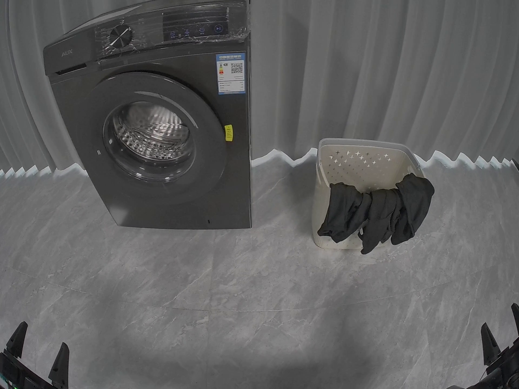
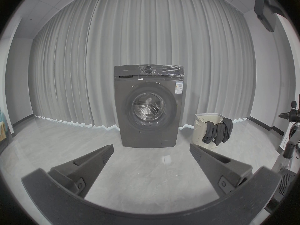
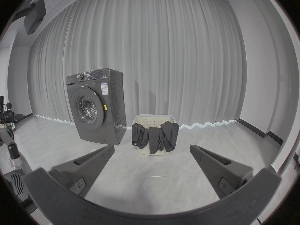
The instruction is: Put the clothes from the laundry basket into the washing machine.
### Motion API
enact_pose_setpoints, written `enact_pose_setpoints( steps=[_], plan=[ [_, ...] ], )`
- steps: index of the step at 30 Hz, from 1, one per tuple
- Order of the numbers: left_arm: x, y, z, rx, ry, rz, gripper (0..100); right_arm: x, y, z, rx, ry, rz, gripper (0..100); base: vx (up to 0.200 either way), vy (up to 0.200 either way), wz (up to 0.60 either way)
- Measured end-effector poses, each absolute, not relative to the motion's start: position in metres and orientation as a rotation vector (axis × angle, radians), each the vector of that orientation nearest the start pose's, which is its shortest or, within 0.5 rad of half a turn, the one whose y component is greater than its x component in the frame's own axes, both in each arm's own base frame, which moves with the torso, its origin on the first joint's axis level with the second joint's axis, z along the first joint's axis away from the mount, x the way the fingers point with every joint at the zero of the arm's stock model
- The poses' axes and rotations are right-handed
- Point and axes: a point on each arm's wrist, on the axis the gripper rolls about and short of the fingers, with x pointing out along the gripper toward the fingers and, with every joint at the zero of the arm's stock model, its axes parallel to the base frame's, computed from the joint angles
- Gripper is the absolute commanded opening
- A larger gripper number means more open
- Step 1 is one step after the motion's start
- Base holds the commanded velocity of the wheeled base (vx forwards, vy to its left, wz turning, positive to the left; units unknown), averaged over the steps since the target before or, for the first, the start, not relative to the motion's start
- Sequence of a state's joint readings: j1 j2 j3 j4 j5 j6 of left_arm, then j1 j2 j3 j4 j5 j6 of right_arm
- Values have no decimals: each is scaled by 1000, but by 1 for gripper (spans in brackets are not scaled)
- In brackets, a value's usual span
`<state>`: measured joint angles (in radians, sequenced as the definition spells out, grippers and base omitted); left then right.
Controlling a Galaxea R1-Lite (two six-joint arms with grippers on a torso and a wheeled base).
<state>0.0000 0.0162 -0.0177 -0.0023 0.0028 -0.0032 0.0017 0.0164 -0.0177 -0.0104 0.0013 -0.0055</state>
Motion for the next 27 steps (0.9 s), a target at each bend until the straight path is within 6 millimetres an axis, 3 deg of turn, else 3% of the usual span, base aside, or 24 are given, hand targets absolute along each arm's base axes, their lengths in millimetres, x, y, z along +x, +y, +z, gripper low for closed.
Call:
enact_pose_setpoints(
  steps=[2,27],
  plan=[
    [-23,0,81,-3,-4,3,100,-23,0,82,-6,-12,3,100,0,-200,-600],
    [-23,0,81,-3,-4,3,100,-23,0,82,-6,-11,0,100,0,-200,24]
  ],
)
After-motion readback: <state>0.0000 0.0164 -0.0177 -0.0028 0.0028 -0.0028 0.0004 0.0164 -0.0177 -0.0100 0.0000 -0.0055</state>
